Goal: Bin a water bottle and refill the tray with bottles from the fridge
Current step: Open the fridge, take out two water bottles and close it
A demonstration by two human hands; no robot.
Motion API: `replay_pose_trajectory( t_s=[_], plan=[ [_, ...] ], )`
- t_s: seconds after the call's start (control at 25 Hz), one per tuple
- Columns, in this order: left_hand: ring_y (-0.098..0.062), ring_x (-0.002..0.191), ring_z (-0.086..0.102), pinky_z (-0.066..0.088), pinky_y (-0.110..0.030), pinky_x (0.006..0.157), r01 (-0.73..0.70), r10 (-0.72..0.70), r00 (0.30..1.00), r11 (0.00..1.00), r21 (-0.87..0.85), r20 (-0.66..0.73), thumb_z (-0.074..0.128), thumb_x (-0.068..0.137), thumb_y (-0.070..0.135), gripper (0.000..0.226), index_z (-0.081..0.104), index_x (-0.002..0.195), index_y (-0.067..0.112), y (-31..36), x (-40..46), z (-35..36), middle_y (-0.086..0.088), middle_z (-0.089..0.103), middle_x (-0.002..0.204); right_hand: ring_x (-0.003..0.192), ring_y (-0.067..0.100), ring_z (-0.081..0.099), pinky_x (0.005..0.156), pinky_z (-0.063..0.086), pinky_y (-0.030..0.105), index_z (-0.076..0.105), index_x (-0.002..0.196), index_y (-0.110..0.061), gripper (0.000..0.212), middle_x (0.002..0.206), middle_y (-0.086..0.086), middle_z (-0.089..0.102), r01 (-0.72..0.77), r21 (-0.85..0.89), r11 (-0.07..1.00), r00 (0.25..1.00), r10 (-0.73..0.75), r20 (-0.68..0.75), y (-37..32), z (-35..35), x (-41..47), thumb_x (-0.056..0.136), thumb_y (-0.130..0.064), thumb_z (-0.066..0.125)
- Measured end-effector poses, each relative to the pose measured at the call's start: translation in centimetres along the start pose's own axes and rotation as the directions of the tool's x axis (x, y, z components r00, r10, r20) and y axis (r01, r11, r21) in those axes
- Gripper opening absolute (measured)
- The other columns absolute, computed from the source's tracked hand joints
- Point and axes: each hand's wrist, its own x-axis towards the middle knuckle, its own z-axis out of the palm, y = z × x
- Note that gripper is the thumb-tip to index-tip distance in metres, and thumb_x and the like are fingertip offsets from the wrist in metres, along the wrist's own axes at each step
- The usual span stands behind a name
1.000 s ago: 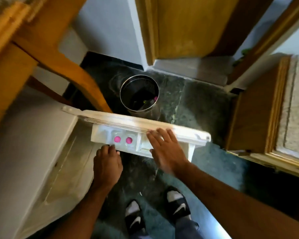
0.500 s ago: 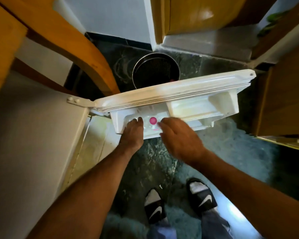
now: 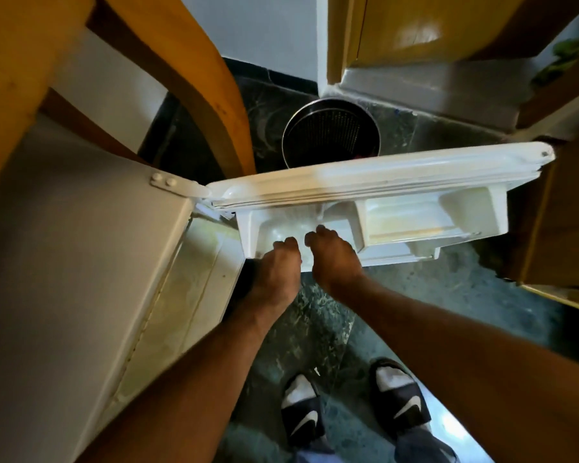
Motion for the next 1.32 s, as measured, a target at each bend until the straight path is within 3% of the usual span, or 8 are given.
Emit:
replay_pose_trajectory(
  t_s=[0.28, 0.4, 0.48, 0.56, 0.72, 0.96, 1.12, 1.32],
  plan=[
    [-0.028, 0.094, 0.069, 0.054, -0.031, 0.074, 0.237, -0.333, 0.920, 0.892, -0.384, -0.205, 0.064, 0.086, 0.026, 0.029, 0.052, 0.112, 0.019, 4.2, -13.6, -12.2, -0.008, 0.071, 0.109, 0.119, 0.023, 0.057, 0.088, 0.055, 0.036, 0.065, 0.105, -0.018, 0.034, 0.124, 0.007, 0.064, 0.328, 0.259, 0.908, 0.905, -0.224, -0.361, -2.8, -17.7, -13.7, 0.078, 0.003, 0.066],
    [-0.030, 0.097, 0.067, 0.056, -0.037, 0.080, 0.335, -0.486, 0.844, 0.808, -0.485, -0.227, 0.061, 0.088, 0.030, 0.027, 0.051, 0.111, 0.020, 5.5, -16.6, -15.8, -0.008, 0.070, 0.112, 0.113, 0.033, 0.061, 0.075, 0.058, 0.045, 0.063, 0.103, -0.016, 0.040, 0.124, 0.012, 0.064, 0.497, 0.009, 0.868, 0.755, -0.427, -0.499, -3.2, -24.9, -13.0, 0.071, 0.008, 0.070],
    [-0.030, 0.102, 0.065, 0.057, -0.043, 0.086, 0.404, -0.572, 0.789, 0.756, -0.514, -0.222, 0.060, 0.089, 0.031, 0.030, 0.051, 0.115, 0.018, 6.4, -17.5, -17.0, -0.009, 0.067, 0.118, 0.113, 0.040, 0.059, 0.069, 0.057, 0.047, 0.065, 0.105, -0.009, 0.042, 0.124, 0.017, 0.062, 0.519, -0.253, 0.816, 0.719, -0.577, -0.388, -3.4, -27.6, -9.0, 0.067, 0.009, 0.072],
    [-0.031, 0.108, 0.064, 0.057, -0.044, 0.089, 0.468, -0.647, 0.734, 0.704, -0.534, -0.208, 0.060, 0.089, 0.031, 0.036, 0.051, 0.120, 0.016, 6.9, -18.0, -17.6, -0.010, 0.064, 0.125, 0.117, 0.038, 0.050, 0.081, 0.055, 0.045, 0.063, 0.115, -0.011, 0.041, 0.125, 0.015, 0.058, 0.529, -0.491, 0.692, 0.765, -0.640, -0.076, -3.0, -27.8, -3.4, 0.076, 0.000, 0.065],
    [-0.033, 0.109, 0.064, 0.056, -0.044, 0.090, 0.538, -0.726, 0.661, 0.635, -0.555, -0.191, 0.061, 0.088, 0.031, 0.038, 0.052, 0.120, 0.013, 7.1, -19.1, -17.2, -0.014, 0.064, 0.124, 0.111, 0.034, 0.055, 0.091, 0.048, 0.038, 0.042, 0.140, -0.027, 0.059, 0.129, 0.014, 0.054, 0.627, -0.596, 0.502, 0.777, -0.462, 0.427, -0.7, -24.3, 4.0, 0.085, -0.008, 0.049],
    [-0.030, 0.097, 0.067, 0.059, -0.039, 0.081, 0.586, -0.787, 0.598, 0.558, -0.587, -0.151, 0.063, 0.087, 0.030, 0.032, 0.054, 0.112, 0.013, 6.3, -23.5, -16.3, -0.013, 0.068, 0.112, 0.104, 0.033, 0.060, 0.083, 0.049, 0.039, 0.021, 0.147, -0.035, 0.070, 0.131, 0.013, 0.053, 0.767, -0.603, 0.221, 0.638, -0.370, 0.676, -0.2, -19.7, 4.6, 0.088, -0.010, 0.051],
    [-0.020, 0.077, 0.060, 0.057, -0.035, 0.073, 0.599, -0.828, 0.551, 0.479, -0.642, -0.104, 0.065, 0.085, 0.028, 0.026, 0.054, 0.104, 0.013, 5.7, -27.2, -16.7, -0.011, 0.068, 0.099, 0.105, 0.030, 0.058, 0.076, 0.047, 0.035, 0.007, 0.151, -0.026, 0.074, 0.135, 0.018, 0.050, 0.784, -0.531, 0.321, 0.616, -0.307, 0.725, -1.0, -17.1, -0.3, 0.091, -0.005, 0.045],
    [-0.026, 0.091, 0.066, 0.055, -0.036, 0.081, 0.631, -0.859, 0.506, 0.429, -0.647, -0.075, 0.061, 0.088, 0.026, 0.020, 0.053, 0.101, 0.013, 3.9, -30.0, -18.5, -0.011, 0.067, 0.100, 0.110, 0.035, 0.055, 0.083, 0.050, 0.041, 0.009, 0.149, -0.005, 0.079, 0.131, 0.023, 0.050, 0.776, -0.484, 0.405, 0.617, -0.327, 0.715, -6.0, -11.6, -6.0, 0.087, -0.013, 0.057]
  ],
)
